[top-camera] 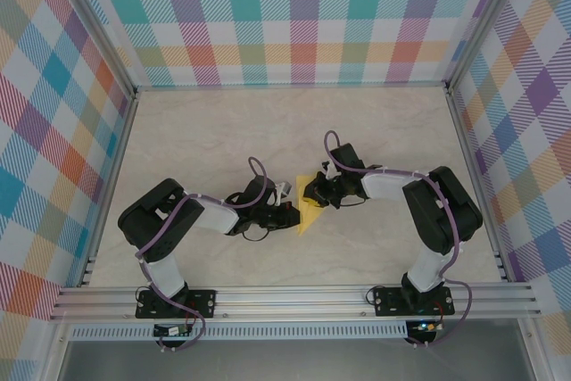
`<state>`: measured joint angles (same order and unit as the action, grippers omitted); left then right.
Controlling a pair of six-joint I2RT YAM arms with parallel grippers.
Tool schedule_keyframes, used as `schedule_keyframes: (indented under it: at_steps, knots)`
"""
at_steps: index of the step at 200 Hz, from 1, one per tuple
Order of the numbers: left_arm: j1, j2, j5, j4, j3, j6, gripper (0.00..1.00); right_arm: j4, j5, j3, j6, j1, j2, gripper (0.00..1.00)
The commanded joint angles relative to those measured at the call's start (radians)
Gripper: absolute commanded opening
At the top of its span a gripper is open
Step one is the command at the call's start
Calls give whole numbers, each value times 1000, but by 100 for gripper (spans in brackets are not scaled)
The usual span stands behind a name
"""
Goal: Fold a paper plane with a square sheet of paper (pick it up from the middle)
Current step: Fourth fold the wing at the center of the table.
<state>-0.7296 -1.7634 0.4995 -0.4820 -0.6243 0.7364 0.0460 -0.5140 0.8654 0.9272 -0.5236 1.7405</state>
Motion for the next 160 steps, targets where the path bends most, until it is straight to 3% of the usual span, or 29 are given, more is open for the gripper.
schedule_keyframes:
  at_steps: [1, 35, 160]
  knots:
    - [13, 1, -12, 40, -9, -25, 0, -1, -32, 22, -18, 2, 9, 13]
    - [16, -9, 9, 54, -27, -31, 0, -22, -73, 33, -12, -1, 36, 13]
    - [76, -41, 162, 48, -52, -67, 0, 22, 12, 52, -13, -1, 77, 14]
